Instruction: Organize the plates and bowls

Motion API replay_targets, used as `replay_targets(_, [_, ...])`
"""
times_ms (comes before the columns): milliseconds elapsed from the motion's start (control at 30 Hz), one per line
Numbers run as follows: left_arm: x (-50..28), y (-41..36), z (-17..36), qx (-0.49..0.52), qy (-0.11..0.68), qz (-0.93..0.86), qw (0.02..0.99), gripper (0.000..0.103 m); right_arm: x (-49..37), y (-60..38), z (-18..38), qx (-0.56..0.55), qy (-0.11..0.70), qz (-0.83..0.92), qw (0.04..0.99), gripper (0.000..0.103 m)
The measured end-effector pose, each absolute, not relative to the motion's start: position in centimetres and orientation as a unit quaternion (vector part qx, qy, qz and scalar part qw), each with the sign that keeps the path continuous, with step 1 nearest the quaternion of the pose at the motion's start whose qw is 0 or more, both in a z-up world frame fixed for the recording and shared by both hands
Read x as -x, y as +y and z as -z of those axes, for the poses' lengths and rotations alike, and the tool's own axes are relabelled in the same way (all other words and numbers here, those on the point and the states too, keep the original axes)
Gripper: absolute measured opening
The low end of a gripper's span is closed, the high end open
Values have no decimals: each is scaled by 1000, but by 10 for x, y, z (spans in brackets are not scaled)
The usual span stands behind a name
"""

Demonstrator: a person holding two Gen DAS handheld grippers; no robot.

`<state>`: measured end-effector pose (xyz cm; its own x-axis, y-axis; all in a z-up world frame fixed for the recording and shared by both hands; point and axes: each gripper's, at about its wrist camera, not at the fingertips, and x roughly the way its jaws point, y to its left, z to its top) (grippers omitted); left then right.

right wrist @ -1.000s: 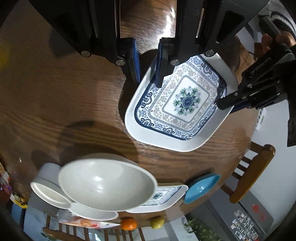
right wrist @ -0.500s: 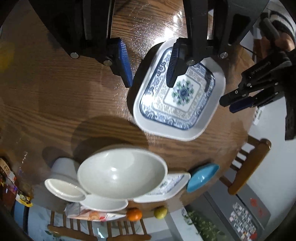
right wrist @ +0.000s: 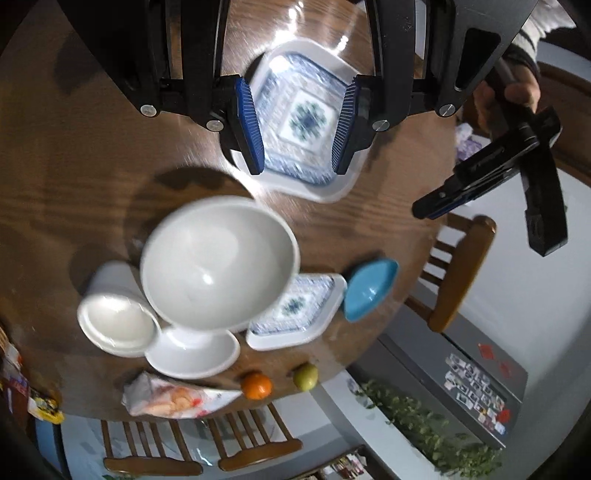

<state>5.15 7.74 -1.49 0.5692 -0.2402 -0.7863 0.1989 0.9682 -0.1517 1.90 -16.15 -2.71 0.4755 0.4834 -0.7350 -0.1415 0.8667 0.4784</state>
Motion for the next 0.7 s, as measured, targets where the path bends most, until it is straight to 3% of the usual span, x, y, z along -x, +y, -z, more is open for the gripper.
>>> replay_targets(400, [-174,64,-1,41,490,162,856,37,-139,-141,9,-186,504,-180,824,39])
replay_targets(700, [-261,53,35,63,558,182,808,36,-214,-141,44,-203,559,-124,794,39])
